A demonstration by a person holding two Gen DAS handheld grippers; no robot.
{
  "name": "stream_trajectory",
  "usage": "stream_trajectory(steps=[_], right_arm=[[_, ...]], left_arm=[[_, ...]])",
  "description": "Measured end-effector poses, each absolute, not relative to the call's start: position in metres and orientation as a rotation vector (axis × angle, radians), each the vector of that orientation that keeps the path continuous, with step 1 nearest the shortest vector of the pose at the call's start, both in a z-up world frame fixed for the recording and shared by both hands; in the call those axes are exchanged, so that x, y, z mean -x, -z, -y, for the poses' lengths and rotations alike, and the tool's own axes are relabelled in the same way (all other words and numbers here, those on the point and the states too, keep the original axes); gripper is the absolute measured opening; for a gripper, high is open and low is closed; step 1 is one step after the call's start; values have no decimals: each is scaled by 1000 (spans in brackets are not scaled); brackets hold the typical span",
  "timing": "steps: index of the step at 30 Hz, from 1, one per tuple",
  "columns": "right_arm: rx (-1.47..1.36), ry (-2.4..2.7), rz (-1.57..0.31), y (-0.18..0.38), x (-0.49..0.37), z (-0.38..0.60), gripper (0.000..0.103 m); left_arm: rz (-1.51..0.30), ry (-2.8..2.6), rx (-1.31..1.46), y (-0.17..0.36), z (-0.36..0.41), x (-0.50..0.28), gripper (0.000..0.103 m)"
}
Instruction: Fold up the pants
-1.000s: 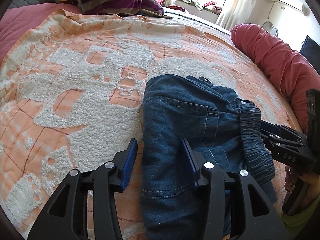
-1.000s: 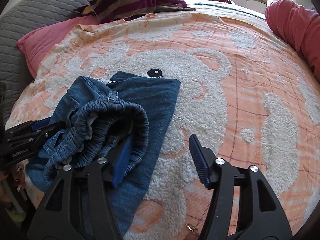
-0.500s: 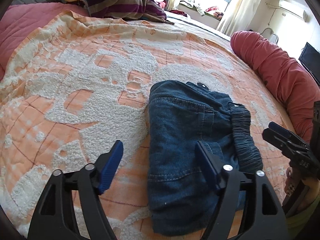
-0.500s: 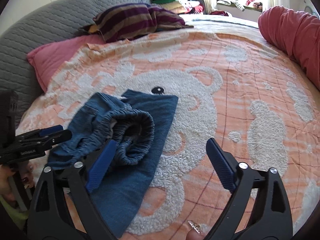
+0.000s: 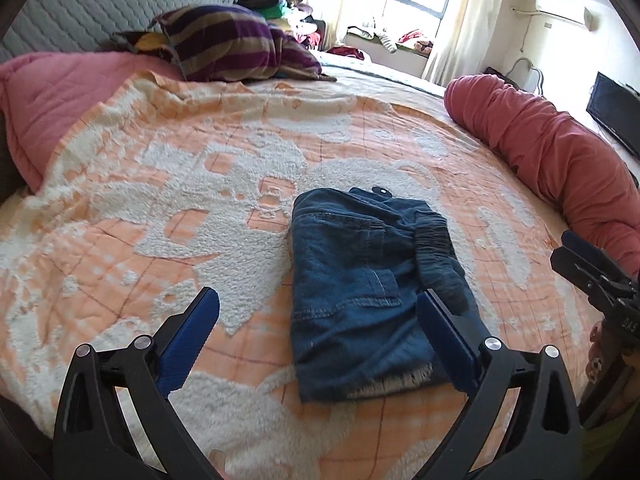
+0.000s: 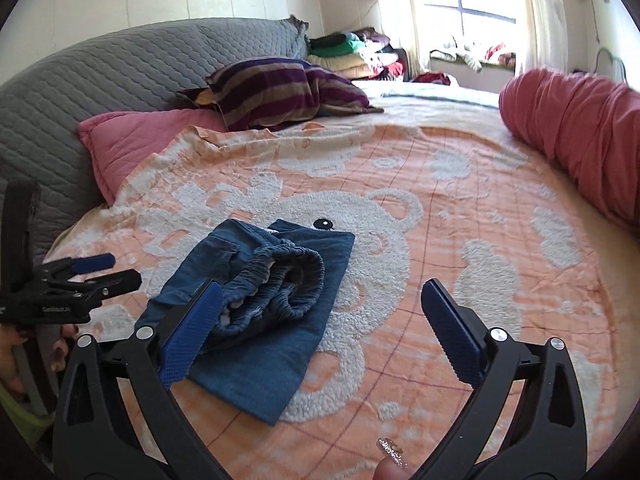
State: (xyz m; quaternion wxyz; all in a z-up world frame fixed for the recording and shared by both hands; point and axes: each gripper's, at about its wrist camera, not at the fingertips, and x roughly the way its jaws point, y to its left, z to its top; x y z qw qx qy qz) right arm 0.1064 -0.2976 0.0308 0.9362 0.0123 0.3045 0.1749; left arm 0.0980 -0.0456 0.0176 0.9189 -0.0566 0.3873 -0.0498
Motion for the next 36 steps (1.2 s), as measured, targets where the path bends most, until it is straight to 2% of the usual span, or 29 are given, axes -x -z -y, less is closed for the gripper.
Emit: stream_trajectory(steps=[15, 28, 36], right_arm=[[16, -370, -595, -49, -46, 293, 94], [14, -354, -617, -28, -7, 285, 94], [13, -317, -721, -3, -11, 285, 94]], left_arm=[[-773, 90, 100, -32, 47, -33, 98], [-819, 81, 114, -8, 51, 1, 98], [-845, 86, 111, -2, 53, 2, 98]])
